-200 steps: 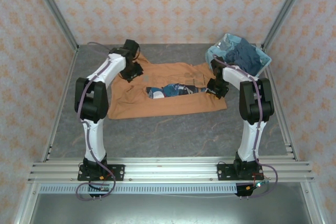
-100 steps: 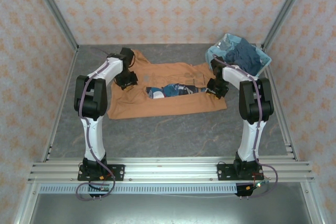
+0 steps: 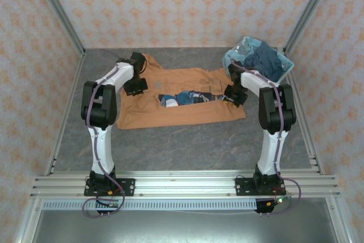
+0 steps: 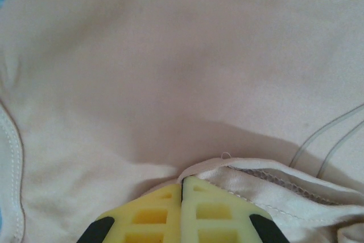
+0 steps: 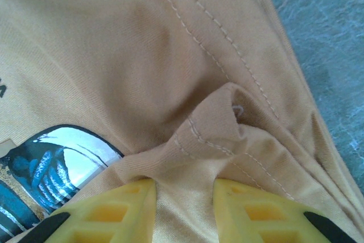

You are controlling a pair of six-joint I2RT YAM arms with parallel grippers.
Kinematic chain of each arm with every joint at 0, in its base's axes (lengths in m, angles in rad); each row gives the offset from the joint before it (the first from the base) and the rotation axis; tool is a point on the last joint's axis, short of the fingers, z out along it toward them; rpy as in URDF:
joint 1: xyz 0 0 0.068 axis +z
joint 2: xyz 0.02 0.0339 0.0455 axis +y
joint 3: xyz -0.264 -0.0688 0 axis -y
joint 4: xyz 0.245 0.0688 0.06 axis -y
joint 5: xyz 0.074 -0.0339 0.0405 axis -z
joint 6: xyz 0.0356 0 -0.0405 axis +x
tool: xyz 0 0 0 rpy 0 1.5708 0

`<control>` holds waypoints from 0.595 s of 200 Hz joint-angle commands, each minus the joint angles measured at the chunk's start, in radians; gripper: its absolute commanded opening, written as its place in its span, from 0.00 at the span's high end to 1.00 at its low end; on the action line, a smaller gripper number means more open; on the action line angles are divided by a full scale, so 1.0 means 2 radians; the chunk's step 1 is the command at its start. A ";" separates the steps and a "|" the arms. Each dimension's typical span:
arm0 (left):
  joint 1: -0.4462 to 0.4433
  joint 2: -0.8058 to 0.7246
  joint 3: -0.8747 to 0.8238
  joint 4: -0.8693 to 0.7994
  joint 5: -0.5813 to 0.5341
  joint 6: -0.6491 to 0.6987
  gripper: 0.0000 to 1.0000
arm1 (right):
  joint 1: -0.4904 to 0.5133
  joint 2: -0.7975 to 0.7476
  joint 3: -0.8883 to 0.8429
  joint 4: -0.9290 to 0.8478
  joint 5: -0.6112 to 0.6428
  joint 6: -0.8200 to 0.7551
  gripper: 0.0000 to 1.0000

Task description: Fold and stack the t-shirts

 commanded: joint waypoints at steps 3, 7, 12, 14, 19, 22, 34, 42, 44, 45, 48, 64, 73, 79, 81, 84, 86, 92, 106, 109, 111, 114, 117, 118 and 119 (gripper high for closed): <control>-0.001 0.005 0.022 -0.010 -0.029 0.006 1.00 | 0.006 0.024 -0.005 -0.013 -0.011 -0.004 0.67; -0.002 0.004 0.024 -0.010 -0.029 0.007 1.00 | 0.006 0.024 -0.005 -0.014 -0.011 -0.004 0.68; -0.001 0.004 0.028 -0.011 -0.030 0.008 1.00 | 0.006 0.024 -0.004 -0.013 -0.010 -0.004 0.67; -0.002 0.003 0.030 -0.012 -0.031 0.009 1.00 | 0.006 0.024 -0.004 -0.013 -0.010 -0.004 0.68; -0.002 0.003 0.034 -0.012 -0.034 0.010 1.00 | 0.005 0.024 -0.004 -0.013 -0.010 -0.004 0.68; -0.002 0.002 0.037 -0.013 -0.036 0.011 1.00 | 0.005 0.024 -0.004 -0.013 -0.010 -0.004 0.68; -0.002 0.001 0.050 -0.018 -0.046 0.015 1.00 | 0.005 0.025 -0.004 -0.013 -0.010 -0.005 0.67; -0.002 0.001 0.059 -0.022 -0.054 0.019 1.00 | 0.005 0.025 -0.005 -0.013 -0.010 -0.005 0.68; -0.002 0.002 0.062 -0.023 -0.056 0.020 1.00 | 0.005 0.025 -0.005 -0.013 -0.010 -0.005 0.68; -0.002 0.002 0.064 -0.025 -0.057 0.020 1.00 | 0.005 0.026 -0.004 -0.013 -0.010 -0.005 0.68; -0.002 0.003 0.068 -0.028 -0.061 0.021 1.00 | 0.005 0.026 -0.004 -0.013 -0.010 -0.005 0.68; -0.002 0.016 0.093 -0.046 -0.070 0.029 1.00 | 0.005 0.026 -0.004 -0.014 -0.010 -0.005 0.67; -0.002 0.024 0.104 -0.053 -0.072 0.033 1.00 | 0.005 0.027 -0.005 -0.013 -0.011 -0.005 0.68; -0.002 0.030 0.111 -0.060 -0.075 0.035 1.00 | 0.005 0.027 -0.004 -0.013 -0.011 -0.005 0.68; -0.002 0.032 0.114 -0.061 -0.075 0.035 1.00 | 0.005 0.027 -0.004 -0.013 -0.011 -0.004 0.68; -0.002 0.035 0.118 -0.066 -0.076 0.036 1.00 | 0.005 0.027 -0.004 -0.013 -0.011 -0.005 0.68; -0.002 0.038 0.121 -0.068 -0.077 0.037 1.00 | 0.005 0.028 -0.004 -0.013 -0.012 -0.005 0.68; -0.002 0.046 0.130 -0.077 -0.080 0.036 1.00 | 0.005 0.028 -0.004 -0.013 -0.012 -0.005 0.68; -0.002 0.063 0.149 -0.098 -0.086 0.034 1.00 | 0.005 0.028 -0.004 -0.013 -0.013 -0.005 0.67; -0.002 0.066 0.153 -0.103 -0.087 0.034 1.00 | 0.005 0.028 -0.003 -0.013 -0.013 -0.005 0.67; -0.002 0.069 0.155 -0.105 -0.088 0.033 0.99 | 0.005 0.028 -0.004 -0.014 -0.014 -0.005 0.67; -0.002 0.072 0.159 -0.109 -0.090 0.032 0.95 | 0.005 0.027 -0.004 -0.014 -0.013 -0.005 0.67; -0.002 0.075 0.163 -0.114 -0.091 0.031 0.91 | 0.006 0.027 -0.004 -0.013 -0.013 -0.005 0.67; -0.002 0.076 0.164 -0.115 -0.092 0.030 0.89 | 0.006 0.027 -0.004 -0.013 -0.013 -0.005 0.67; -0.002 0.076 0.165 -0.117 -0.093 0.030 0.88 | 0.005 0.027 -0.004 -0.013 -0.013 -0.005 0.67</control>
